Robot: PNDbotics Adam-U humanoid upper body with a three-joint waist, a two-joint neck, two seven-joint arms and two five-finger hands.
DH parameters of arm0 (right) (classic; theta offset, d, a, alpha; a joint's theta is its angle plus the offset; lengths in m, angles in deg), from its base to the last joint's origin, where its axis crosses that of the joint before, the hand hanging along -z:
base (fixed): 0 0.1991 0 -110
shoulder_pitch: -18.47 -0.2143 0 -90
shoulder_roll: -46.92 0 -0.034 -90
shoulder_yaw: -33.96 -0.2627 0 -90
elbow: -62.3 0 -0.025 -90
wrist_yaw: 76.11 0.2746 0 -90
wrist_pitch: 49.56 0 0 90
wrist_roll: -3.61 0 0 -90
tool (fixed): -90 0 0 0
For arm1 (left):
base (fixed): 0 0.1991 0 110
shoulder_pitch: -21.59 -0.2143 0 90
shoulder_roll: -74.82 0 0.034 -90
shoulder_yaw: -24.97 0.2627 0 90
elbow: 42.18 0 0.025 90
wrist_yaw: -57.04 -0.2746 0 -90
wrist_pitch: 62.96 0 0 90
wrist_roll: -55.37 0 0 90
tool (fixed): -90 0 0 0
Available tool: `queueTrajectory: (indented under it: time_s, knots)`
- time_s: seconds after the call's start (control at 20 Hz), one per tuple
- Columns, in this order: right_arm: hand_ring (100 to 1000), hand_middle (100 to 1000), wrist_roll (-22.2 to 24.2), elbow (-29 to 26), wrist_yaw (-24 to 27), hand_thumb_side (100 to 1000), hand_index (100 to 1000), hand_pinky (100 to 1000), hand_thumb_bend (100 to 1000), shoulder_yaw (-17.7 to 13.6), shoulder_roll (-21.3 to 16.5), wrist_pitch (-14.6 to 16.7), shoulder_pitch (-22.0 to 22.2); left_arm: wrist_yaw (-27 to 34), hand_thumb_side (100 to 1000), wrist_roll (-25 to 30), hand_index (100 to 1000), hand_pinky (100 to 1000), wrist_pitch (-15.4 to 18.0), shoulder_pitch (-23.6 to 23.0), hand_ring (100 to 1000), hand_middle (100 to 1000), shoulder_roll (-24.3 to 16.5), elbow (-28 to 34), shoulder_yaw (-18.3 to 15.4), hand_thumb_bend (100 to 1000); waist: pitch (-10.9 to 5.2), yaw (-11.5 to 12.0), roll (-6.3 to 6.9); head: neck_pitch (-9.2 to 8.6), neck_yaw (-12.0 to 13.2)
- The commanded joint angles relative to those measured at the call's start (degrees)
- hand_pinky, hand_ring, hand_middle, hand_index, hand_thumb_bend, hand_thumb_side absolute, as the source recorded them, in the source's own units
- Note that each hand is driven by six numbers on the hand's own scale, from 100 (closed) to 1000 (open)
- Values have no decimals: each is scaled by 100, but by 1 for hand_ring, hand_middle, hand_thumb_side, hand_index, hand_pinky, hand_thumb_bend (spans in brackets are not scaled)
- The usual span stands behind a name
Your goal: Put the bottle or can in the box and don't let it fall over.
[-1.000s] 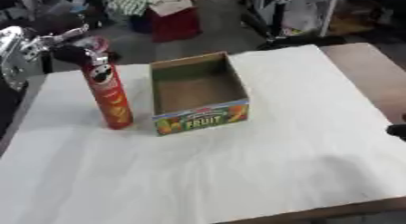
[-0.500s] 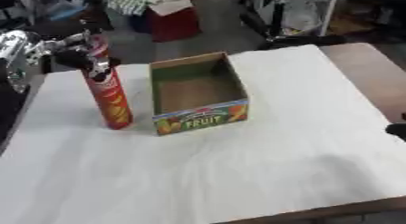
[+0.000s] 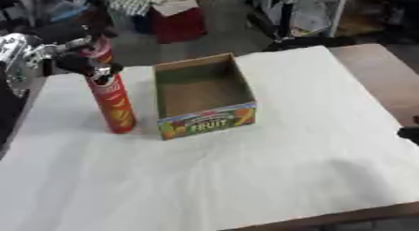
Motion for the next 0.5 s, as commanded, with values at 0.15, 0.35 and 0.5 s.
queueTrajectory:
  time_s: [0.15, 0.35, 0.5]
  knots:
    - [819, 708, 21, -69, 43, 673, 888, 986, 100, -7, -62, -1, -56, 73, 928, -32, 1000, 909, -13, 117, 869, 883, -84, 44, -83, 469, -43, -7, -9, -90, 1]
    - [819, 708, 27, -68, 47, 673, 888, 986, 100, -5, -61, -2, -59, 77, 921, -58, 1000, 907, -20, 111, 865, 878, -59, 13, -88, 464, -39, -13, -10, -117, -5]
    - [819, 708, 32, -68, 51, 672, 888, 985, 100, -4, -61, -2, -62, 61, 905, -63, 1000, 906, -9, 91, 863, 874, -41, -15, -86, 458, -36, -19, -9, -126, -6]
